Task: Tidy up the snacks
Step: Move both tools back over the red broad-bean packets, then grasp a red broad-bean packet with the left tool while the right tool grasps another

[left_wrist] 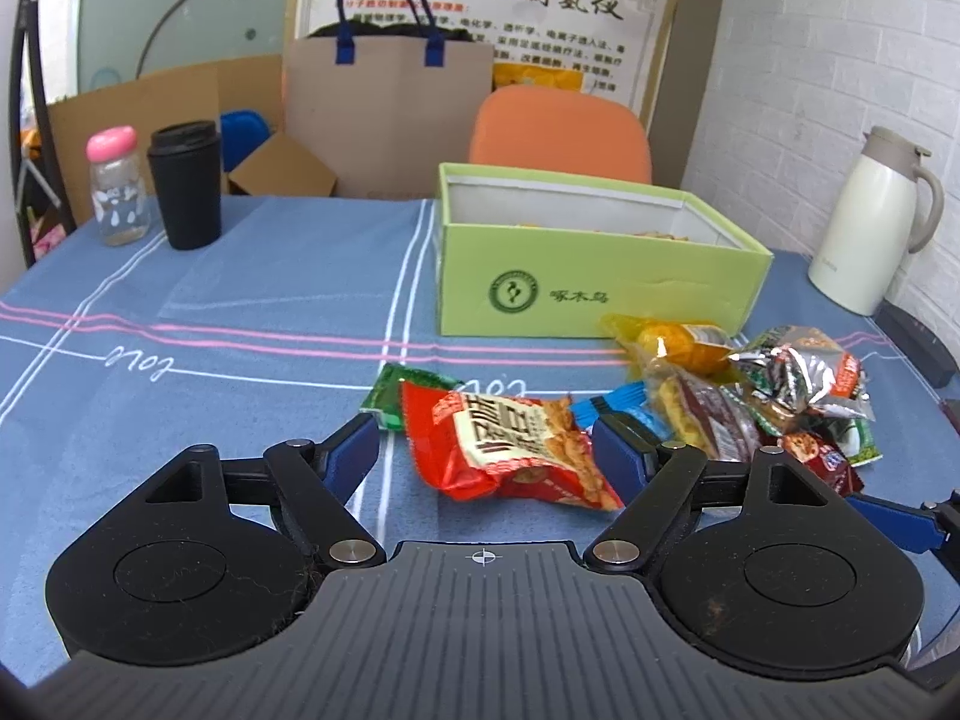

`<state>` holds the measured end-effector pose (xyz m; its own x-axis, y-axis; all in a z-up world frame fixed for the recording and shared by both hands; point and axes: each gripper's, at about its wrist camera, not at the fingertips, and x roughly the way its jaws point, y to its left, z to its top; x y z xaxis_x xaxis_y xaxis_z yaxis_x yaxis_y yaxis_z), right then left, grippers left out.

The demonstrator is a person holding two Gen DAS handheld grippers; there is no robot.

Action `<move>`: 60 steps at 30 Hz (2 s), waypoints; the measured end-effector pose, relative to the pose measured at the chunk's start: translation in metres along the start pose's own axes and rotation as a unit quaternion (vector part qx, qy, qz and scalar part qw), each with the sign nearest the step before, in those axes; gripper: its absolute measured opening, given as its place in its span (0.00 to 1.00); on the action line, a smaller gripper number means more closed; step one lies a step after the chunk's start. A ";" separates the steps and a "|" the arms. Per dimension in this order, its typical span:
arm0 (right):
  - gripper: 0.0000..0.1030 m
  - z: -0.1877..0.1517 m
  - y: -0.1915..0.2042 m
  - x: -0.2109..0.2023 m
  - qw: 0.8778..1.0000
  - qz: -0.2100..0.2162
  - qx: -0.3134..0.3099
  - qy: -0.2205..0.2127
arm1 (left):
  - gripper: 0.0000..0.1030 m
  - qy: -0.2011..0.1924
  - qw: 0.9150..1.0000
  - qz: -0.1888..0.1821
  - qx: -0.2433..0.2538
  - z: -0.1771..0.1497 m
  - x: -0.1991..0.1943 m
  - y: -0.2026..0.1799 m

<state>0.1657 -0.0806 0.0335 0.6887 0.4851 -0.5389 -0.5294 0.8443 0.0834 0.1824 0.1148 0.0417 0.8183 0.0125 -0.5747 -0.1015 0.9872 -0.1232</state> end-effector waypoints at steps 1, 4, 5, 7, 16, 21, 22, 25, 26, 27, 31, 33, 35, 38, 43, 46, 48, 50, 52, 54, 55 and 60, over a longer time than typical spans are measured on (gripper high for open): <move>0.91 0.002 0.003 0.005 1.000 0.007 -0.006 0.003 | 0.63 0.002 1.000 0.000 -0.006 0.002 0.003 0.007; 0.91 0.010 0.014 0.025 0.999 0.031 -0.030 0.011 | 0.62 0.005 1.000 0.006 -0.018 0.010 0.013 0.024; 0.91 0.014 0.018 0.033 0.998 0.040 -0.043 0.012 | 0.62 0.007 1.000 0.007 -0.024 0.013 0.018 0.030; 0.91 0.022 0.024 0.050 0.996 0.052 -0.070 0.015 | 0.62 0.016 0.999 -0.002 -0.034 0.018 0.026 0.041; 0.91 0.065 0.016 0.136 0.980 0.132 -0.143 0.051 | 0.60 0.041 0.996 0.007 -0.078 0.022 0.046 0.078; 0.91 0.065 0.007 0.169 0.974 0.181 -0.092 0.099 | 0.61 0.039 0.996 0.043 -0.071 0.029 0.055 0.083; 0.92 0.064 0.007 0.170 0.975 0.181 -0.080 0.101 | 0.61 0.041 0.996 0.044 -0.072 0.030 0.057 0.083; 0.92 0.059 0.007 0.162 0.979 0.170 -0.062 0.098 | 0.61 0.043 0.996 0.041 -0.072 0.030 0.061 0.085; 0.92 0.057 0.009 0.158 0.980 0.165 -0.059 0.098 | 0.61 0.043 0.996 0.042 -0.071 0.030 0.061 0.085; 0.92 0.054 0.012 0.154 0.981 0.159 -0.058 0.097 | 0.61 0.042 0.996 0.042 -0.070 0.029 0.061 0.085; 0.92 0.043 0.026 0.138 0.984 0.137 -0.062 0.090 | 0.62 0.041 0.996 0.035 -0.072 0.028 0.058 0.085; 0.92 0.036 0.032 0.128 0.986 0.126 -0.063 0.088 | 0.63 0.040 0.996 0.035 -0.070 0.026 0.055 0.084; 0.92 0.030 0.038 0.118 0.989 0.109 -0.061 0.085 | 0.63 0.040 0.996 0.036 -0.069 0.024 0.052 0.083; 0.91 0.018 0.047 0.099 0.992 0.090 -0.054 0.077 | 0.64 0.042 0.996 0.033 -0.071 0.020 0.049 0.082; 0.92 0.002 0.053 0.077 0.996 0.062 -0.024 0.061 | 0.65 0.044 0.997 0.029 -0.064 0.015 0.045 0.075; 0.96 0.000 0.052 0.080 0.997 0.053 -0.022 0.059 | 0.65 0.047 0.997 0.022 -0.062 0.012 0.041 0.068; 0.96 -0.001 0.045 0.090 0.997 0.042 0.000 0.063 | 0.65 0.047 0.997 0.016 -0.061 0.011 0.036 0.064; 0.96 -0.002 0.037 0.095 0.998 0.023 0.021 0.056 | 0.67 0.040 0.997 0.013 -0.057 0.008 0.027 0.061; 0.96 -0.001 0.033 0.094 0.998 0.007 0.036 0.055 | 0.68 0.034 0.998 0.019 -0.054 0.006 0.019 0.060; 0.96 -0.002 0.031 0.084 0.998 0.018 0.044 0.047 | 0.68 0.033 0.998 0.023 -0.055 0.004 0.014 0.062; 0.96 -0.003 0.031 0.075 0.998 0.022 0.040 0.038 | 0.68 0.034 0.998 0.022 -0.057 0.003 0.010 0.063; 0.96 -0.017 0.033 0.024 1.000 0.021 -0.016 0.008 | 0.68 0.049 0.996 -0.037 -0.064 -0.011 -0.012 0.063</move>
<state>0.1558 -0.0447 0.0088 0.6582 0.5155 -0.5486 -0.5732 0.8157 0.0788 0.1606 0.1747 0.0320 0.7673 -0.0817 -0.6360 -0.1193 0.9564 -0.2667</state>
